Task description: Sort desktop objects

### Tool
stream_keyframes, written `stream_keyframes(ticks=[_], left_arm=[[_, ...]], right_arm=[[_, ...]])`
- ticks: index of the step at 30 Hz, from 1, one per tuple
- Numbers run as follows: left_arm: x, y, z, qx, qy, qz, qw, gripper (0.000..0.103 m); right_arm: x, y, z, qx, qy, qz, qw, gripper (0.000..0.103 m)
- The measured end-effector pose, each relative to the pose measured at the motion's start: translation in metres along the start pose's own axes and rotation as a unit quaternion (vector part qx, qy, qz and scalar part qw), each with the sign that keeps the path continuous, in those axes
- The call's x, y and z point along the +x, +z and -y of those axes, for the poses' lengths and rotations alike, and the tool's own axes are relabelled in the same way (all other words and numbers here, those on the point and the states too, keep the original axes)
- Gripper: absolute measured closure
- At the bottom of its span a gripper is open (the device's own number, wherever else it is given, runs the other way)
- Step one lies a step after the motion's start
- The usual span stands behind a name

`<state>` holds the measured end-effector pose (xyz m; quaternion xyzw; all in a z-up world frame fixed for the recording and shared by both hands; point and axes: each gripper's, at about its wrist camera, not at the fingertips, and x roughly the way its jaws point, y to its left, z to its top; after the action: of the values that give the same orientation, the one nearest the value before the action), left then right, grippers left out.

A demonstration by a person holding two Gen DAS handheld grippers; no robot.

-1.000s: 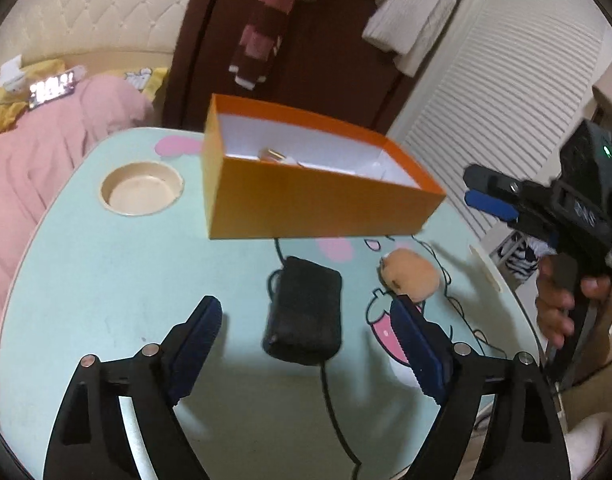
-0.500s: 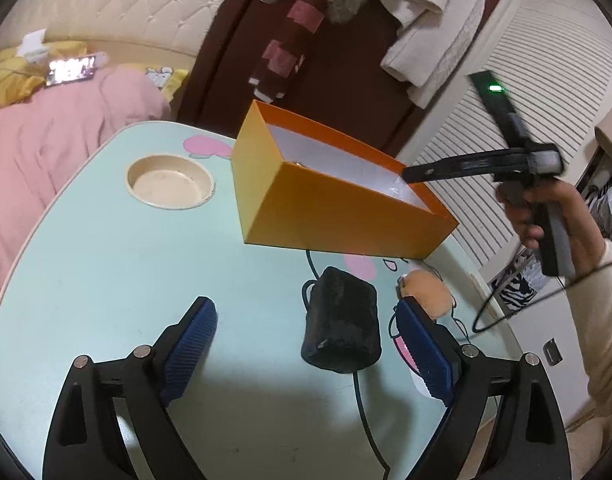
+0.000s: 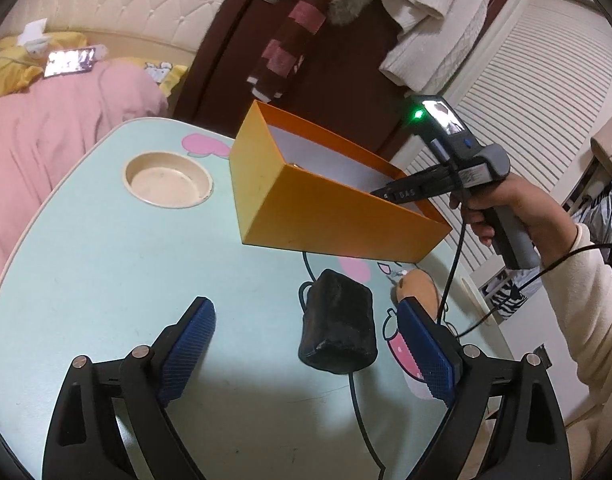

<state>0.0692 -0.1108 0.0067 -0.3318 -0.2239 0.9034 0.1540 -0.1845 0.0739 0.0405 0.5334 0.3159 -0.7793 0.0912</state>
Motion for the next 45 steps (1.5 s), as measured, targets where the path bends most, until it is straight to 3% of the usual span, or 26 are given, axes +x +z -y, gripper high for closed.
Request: stream_keyframes(ticks=[1, 5, 11, 16, 20, 28, 36, 38, 40, 45], left_arm=[[0.0, 0.0, 0.0, 0.0, 0.0, 0.0, 1.0, 0.011], [0.0, 0.0, 0.0, -0.001, -0.001, 0.001, 1.0, 0.011], [0.001, -0.001, 0.0, 0.0, 0.0, 0.002, 1.0, 0.01], [0.002, -0.001, -0.001, -0.002, -0.001, 0.003, 1.0, 0.01], [-0.002, 0.0, -0.002, -0.013, 0.002, 0.008, 0.9999, 0.01], [-0.02, 0.006, 0.011, 0.012, 0.001, 0.037, 0.9992, 0.01], [-0.03, 0.04, 0.023, 0.023, 0.013, 0.013, 0.9996, 0.01], [-0.033, 0.059, 0.033, 0.043, 0.017, 0.015, 0.9988, 0.01], [-0.034, 0.079, 0.046, 0.066, 0.027, 0.019, 0.9972, 0.01], [0.014, 0.118, 0.072, 0.082, 0.046, -0.055, 0.9941, 0.01]], right_arm=[[0.001, 0.0, -0.002, -0.011, -0.021, 0.001, 1.0, 0.077], [-0.001, -0.001, 0.005, -0.001, -0.02, 0.015, 1.0, 0.081], [-0.041, -0.018, 0.019, 0.052, 0.077, 0.086, 0.992, 0.082], [-0.103, -0.055, 0.018, 0.088, 0.222, 0.171, 0.956, 0.082], [-0.118, -0.088, -0.004, 0.089, 0.322, 0.181, 0.925, 0.082], [-0.083, -0.129, -0.05, 0.118, 0.347, 0.165, 0.916, 0.081], [-0.082, -0.163, -0.048, 0.148, 0.347, 0.242, 0.894, 0.069], [-0.082, -0.171, -0.045, 0.163, 0.353, 0.266, 0.882, 0.058], [-0.081, -0.178, -0.042, 0.179, 0.358, 0.289, 0.87, 0.027], [-0.078, -0.2, -0.024, 0.233, 0.385, 0.339, 0.826, 0.025]])
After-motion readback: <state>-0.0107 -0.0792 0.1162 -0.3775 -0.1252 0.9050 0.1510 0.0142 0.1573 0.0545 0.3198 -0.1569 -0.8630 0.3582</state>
